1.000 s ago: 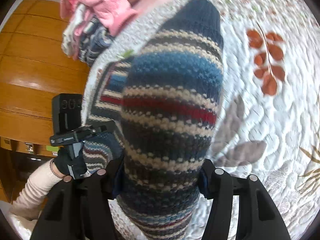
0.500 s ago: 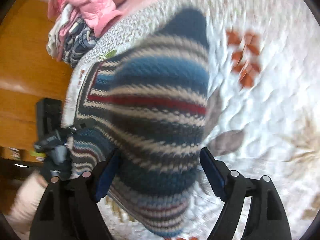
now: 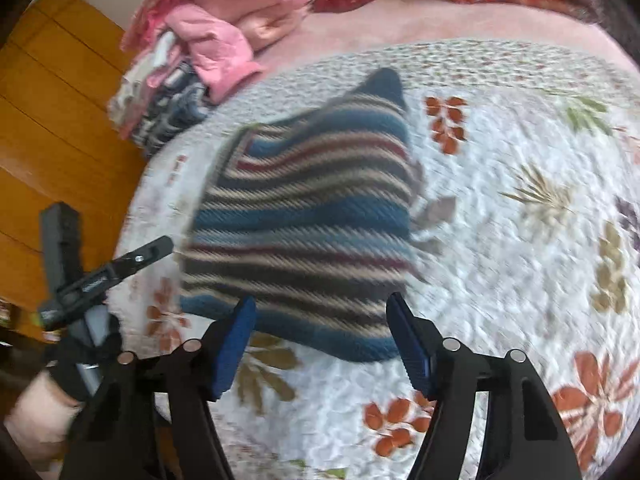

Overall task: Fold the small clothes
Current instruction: 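Lower the folded sweater onto the bedspread and open both grippers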

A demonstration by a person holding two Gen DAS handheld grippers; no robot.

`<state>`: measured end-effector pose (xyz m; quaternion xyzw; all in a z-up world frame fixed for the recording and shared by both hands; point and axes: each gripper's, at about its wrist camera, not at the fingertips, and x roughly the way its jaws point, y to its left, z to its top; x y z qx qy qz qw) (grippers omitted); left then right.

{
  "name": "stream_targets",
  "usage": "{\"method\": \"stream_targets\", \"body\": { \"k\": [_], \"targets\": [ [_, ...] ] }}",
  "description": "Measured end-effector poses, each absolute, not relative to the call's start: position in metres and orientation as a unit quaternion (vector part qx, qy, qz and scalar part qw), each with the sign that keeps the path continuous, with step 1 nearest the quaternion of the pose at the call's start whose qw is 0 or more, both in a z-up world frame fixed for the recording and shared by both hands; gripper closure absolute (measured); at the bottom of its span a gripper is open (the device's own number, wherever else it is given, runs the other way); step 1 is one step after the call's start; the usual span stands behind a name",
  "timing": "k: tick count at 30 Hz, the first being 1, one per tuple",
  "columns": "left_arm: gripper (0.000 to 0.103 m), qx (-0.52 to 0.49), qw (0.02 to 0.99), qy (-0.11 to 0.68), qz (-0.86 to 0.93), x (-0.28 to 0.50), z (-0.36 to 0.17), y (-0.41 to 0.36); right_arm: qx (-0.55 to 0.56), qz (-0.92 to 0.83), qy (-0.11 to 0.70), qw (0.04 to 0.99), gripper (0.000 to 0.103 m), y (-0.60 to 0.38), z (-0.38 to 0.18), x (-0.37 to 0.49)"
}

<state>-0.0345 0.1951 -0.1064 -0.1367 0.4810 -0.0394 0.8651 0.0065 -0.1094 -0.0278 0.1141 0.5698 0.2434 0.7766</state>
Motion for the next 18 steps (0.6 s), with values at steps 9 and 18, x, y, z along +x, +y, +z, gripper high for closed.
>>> {"method": "stream_targets", "body": {
  "k": [9,18],
  "targets": [
    [0.033,-0.094,0.859,0.503,-0.004,-0.046,-0.142,0.199,0.080,0.229,0.607,0.756,0.040,-0.102,-0.066,0.000],
    [0.022,-0.096,0.842,0.530,-0.002,-0.038,-0.174,0.213,0.046,0.179,0.653,0.735,0.039,-0.101,-0.114,0.015]
  ]
}}
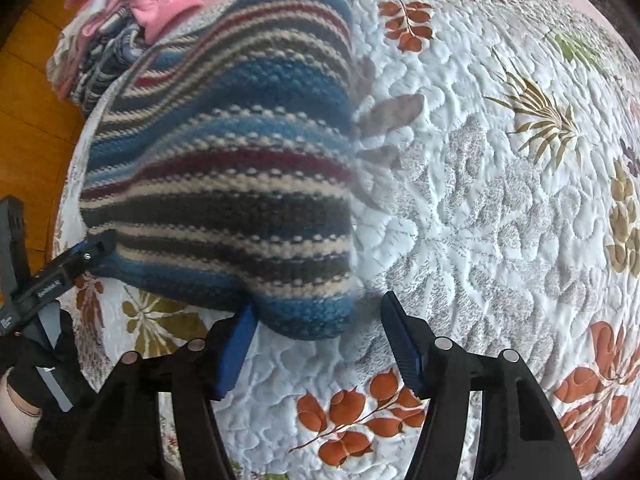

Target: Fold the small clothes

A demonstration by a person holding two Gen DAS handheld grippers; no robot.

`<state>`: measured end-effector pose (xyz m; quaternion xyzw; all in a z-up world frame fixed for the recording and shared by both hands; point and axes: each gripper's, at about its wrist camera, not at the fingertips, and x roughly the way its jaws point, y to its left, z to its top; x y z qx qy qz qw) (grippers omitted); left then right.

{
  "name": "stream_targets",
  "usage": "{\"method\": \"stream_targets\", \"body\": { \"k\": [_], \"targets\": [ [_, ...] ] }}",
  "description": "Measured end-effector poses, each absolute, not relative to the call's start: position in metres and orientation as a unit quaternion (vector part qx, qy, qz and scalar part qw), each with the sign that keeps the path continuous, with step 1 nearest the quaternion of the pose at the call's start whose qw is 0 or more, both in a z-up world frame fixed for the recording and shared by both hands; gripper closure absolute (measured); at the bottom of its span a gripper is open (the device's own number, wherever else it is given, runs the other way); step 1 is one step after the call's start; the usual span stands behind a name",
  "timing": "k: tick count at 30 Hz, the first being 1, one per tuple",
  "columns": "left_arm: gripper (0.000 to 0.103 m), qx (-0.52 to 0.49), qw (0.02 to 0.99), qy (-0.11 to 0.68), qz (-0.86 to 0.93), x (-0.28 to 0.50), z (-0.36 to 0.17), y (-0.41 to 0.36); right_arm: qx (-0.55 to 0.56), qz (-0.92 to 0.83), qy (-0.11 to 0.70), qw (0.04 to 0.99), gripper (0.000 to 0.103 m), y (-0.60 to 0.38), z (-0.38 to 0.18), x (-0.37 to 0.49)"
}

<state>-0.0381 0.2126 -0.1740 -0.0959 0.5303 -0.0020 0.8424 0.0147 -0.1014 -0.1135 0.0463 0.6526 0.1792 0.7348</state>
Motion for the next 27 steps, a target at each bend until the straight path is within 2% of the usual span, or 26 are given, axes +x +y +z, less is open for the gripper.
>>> {"method": "stream_targets", "body": {
  "k": [5,8,10,11,12,14,16,18,27],
  "targets": [
    [0.022,-0.106,0.842,0.529,-0.005,-0.041,-0.172,0.216,0.038,0.176,0.652,0.737,0.037,-0.098,-0.114,0.013],
    [0.023,-0.127,0.841,0.526,-0.001,-0.050,-0.160,0.217,0.039,0.178,0.637,0.749,0.035,-0.097,-0.094,0.007],
    [0.023,-0.132,0.842,0.524,0.004,-0.058,-0.149,0.215,0.027,0.181,0.610,0.771,0.025,-0.096,-0.071,-0.001],
    [0.023,-0.133,0.843,0.521,0.005,-0.062,-0.144,0.214,0.028,0.177,0.596,0.783,0.015,-0.096,-0.060,-0.006],
    [0.023,-0.135,0.847,0.515,0.006,-0.068,-0.135,0.213,0.031,0.174,0.586,0.791,0.011,-0.097,-0.053,-0.009],
    [0.022,-0.140,0.850,0.509,0.008,-0.078,-0.123,0.210,0.046,0.175,0.568,0.803,0.007,-0.097,-0.039,-0.018],
    [0.020,-0.144,0.853,0.501,0.010,-0.087,-0.113,0.208,0.051,0.171,0.558,0.811,0.007,-0.094,-0.028,-0.028],
    [0.014,-0.138,0.859,0.493,0.021,-0.098,-0.105,0.205,0.045,0.165,0.549,0.818,0.006,-0.092,-0.020,-0.039],
    [0.012,-0.093,0.871,0.481,0.045,-0.141,-0.087,0.191,0.005,0.125,0.519,0.846,0.004,-0.090,0.006,-0.076]
  ]
}}
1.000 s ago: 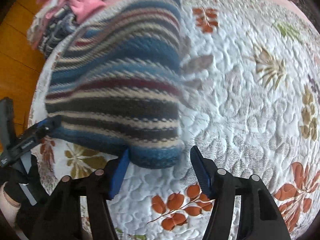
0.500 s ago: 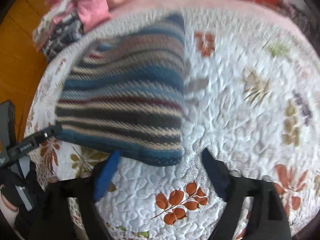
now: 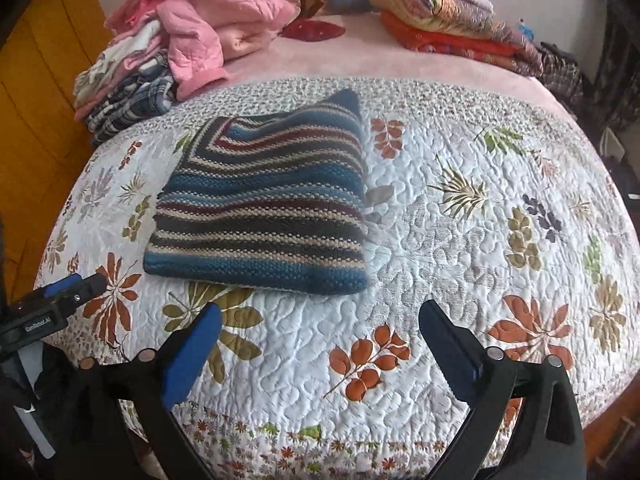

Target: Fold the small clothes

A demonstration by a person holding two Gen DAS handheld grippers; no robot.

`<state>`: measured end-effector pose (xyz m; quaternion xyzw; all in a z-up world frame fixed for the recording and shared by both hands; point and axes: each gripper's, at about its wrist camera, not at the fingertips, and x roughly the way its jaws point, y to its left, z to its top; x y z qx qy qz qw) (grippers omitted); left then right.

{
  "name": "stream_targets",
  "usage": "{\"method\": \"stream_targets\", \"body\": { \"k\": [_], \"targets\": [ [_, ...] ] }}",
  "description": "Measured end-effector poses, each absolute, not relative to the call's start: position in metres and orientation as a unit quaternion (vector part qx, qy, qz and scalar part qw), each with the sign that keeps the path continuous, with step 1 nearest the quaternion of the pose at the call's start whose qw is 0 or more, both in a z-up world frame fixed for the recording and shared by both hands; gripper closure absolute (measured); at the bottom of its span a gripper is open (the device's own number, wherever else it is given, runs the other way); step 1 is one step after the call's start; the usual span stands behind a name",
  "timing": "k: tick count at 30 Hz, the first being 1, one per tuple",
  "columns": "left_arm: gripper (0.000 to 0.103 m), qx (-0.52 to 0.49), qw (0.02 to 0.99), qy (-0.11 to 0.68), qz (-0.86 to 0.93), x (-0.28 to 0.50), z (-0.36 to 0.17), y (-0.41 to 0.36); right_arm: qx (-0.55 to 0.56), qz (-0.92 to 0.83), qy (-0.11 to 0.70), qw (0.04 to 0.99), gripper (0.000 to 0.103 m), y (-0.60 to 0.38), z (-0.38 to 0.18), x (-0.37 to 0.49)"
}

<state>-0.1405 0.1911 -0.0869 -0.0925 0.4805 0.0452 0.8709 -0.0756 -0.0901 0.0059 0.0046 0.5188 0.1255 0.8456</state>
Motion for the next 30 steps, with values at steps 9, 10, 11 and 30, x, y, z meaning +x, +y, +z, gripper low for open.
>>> {"method": "stream_targets", "body": {
  "k": [9,10,11,30],
  "targets": [
    [0.011,-0.049,0.882,0.463,0.066,-0.165,-0.079,0.176,-0.006,0.105,0.511,0.853,0.004,-0.086,0.014,-0.097],
    [0.011,-0.045,0.883,0.463,0.068,-0.167,-0.079,0.174,-0.008,0.100,0.514,0.852,0.004,-0.086,0.014,-0.098],
    [0.011,-0.042,0.884,0.460,0.068,-0.169,-0.079,0.172,-0.007,0.098,0.515,0.852,0.004,-0.086,0.013,-0.099],
    [0.011,-0.022,0.890,0.451,0.072,-0.170,-0.087,0.161,-0.027,0.071,0.504,0.860,0.004,-0.088,0.017,-0.105]
  ]
}}
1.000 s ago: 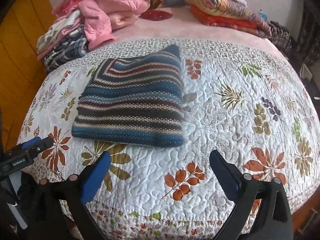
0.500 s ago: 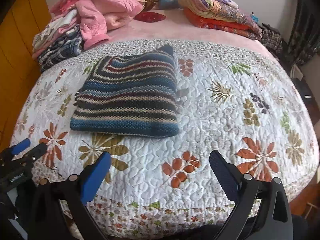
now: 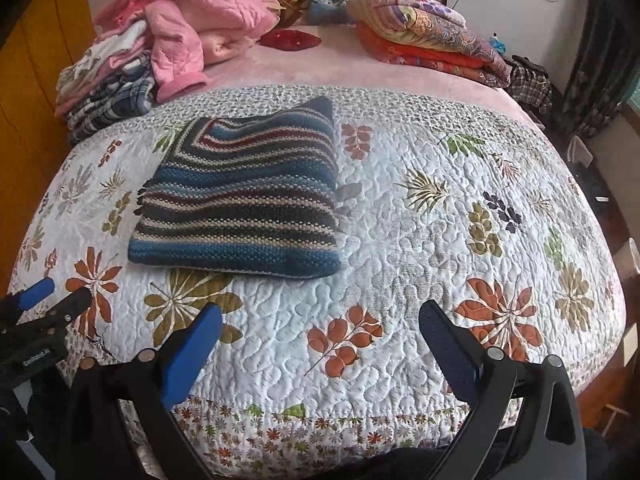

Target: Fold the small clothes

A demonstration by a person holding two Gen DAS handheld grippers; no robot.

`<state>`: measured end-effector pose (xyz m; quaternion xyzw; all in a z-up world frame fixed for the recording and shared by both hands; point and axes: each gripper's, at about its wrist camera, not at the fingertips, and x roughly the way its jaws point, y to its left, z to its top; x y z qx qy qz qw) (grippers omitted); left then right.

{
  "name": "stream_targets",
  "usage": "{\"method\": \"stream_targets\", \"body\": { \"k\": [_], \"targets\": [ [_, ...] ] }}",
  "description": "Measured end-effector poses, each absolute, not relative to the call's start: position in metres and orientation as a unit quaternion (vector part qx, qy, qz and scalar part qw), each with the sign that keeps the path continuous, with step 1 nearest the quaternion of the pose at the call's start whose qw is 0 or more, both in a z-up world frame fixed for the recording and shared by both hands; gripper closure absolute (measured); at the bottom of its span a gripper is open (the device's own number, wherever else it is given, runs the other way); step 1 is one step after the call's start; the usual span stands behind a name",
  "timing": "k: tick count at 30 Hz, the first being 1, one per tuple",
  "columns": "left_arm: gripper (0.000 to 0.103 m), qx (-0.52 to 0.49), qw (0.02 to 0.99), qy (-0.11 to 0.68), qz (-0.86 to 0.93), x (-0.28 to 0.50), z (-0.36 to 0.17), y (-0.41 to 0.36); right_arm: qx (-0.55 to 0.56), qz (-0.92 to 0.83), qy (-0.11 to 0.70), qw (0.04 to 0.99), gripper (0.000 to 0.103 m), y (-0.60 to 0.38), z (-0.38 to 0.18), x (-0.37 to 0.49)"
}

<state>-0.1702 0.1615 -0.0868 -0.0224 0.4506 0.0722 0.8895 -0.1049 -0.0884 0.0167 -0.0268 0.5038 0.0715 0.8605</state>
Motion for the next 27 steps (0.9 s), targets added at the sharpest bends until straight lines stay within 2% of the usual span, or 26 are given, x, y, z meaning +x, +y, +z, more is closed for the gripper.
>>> {"method": "stream_targets", "body": {
  "k": [27],
  "targets": [
    [0.011,-0.024,0.881,0.469,0.060,-0.154,-0.096,0.149,-0.021,0.090,0.522,0.848,0.004,-0.081,0.008,-0.096]
  ]
}}
